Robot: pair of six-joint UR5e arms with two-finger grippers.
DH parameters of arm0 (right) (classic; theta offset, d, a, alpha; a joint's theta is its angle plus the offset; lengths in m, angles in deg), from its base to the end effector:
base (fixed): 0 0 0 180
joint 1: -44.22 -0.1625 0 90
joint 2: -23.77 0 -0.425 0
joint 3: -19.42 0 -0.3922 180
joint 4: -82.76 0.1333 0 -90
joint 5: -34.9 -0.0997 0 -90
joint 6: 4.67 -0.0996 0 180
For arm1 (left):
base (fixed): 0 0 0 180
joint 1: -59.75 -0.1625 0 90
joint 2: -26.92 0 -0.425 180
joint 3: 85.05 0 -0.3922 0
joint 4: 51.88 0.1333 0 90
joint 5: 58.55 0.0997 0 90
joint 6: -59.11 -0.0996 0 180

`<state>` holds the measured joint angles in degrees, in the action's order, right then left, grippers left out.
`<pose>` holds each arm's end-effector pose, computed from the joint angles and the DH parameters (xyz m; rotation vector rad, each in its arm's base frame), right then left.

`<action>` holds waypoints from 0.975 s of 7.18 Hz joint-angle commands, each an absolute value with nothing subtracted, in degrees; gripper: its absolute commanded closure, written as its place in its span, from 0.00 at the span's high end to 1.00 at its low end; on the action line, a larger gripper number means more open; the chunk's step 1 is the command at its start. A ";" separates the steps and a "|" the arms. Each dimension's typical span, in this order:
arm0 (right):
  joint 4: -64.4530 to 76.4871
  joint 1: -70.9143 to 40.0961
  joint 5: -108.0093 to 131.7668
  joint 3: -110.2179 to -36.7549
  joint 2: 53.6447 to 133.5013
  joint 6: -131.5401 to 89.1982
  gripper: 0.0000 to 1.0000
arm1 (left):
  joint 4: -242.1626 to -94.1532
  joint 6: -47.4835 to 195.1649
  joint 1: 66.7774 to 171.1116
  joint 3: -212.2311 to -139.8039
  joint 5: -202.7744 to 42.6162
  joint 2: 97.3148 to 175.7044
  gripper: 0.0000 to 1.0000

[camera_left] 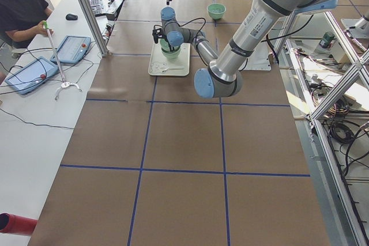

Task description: Stack green bowls together

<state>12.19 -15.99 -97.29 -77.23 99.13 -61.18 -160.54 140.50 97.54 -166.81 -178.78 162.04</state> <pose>-0.2387 -0.5507 0.4222 0.0126 -0.9757 0.1673 0.5356 -0.5205 0.1935 -0.0733 1.0596 -0.2051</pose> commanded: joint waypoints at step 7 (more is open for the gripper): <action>12.19 -15.98 -97.29 -77.26 99.09 -61.10 1.00 | -160.42 139.79 97.37 -169.32 -175.09 161.30 1.00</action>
<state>12.19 -15.98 -97.29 -77.25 99.09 -61.11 -160.40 139.91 97.38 -167.87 -175.29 161.53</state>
